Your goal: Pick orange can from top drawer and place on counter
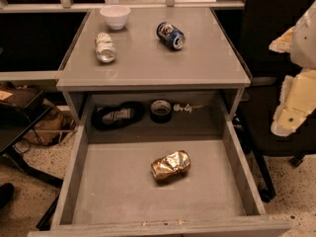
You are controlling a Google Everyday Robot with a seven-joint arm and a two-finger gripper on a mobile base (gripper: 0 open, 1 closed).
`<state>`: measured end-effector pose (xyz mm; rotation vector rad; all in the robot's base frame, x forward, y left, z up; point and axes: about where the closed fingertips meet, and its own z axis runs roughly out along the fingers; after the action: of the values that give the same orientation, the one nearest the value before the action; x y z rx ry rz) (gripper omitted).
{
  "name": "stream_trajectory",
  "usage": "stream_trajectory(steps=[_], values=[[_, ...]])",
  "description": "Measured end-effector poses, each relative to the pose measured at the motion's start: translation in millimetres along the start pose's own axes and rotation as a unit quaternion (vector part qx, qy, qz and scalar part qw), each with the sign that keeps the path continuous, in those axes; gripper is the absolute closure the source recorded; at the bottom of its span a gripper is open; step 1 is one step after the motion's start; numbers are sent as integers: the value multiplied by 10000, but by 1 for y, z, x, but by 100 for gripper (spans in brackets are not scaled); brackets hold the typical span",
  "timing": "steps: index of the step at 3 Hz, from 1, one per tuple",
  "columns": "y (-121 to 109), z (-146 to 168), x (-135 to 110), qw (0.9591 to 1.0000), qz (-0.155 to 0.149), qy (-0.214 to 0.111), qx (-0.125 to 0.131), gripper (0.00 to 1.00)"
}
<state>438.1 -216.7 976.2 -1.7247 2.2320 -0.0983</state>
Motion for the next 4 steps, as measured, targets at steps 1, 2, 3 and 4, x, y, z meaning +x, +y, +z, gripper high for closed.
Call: stream_trajectory(steps=[1,2,3,4], values=[[0,0,0,10000,0,0,0,0],[3,15,-2,9999,8,-98,-76,0],[14,52,-7,9990,28,-300,-340,0],[27,106,-14,9954,48,-566,-777,0]])
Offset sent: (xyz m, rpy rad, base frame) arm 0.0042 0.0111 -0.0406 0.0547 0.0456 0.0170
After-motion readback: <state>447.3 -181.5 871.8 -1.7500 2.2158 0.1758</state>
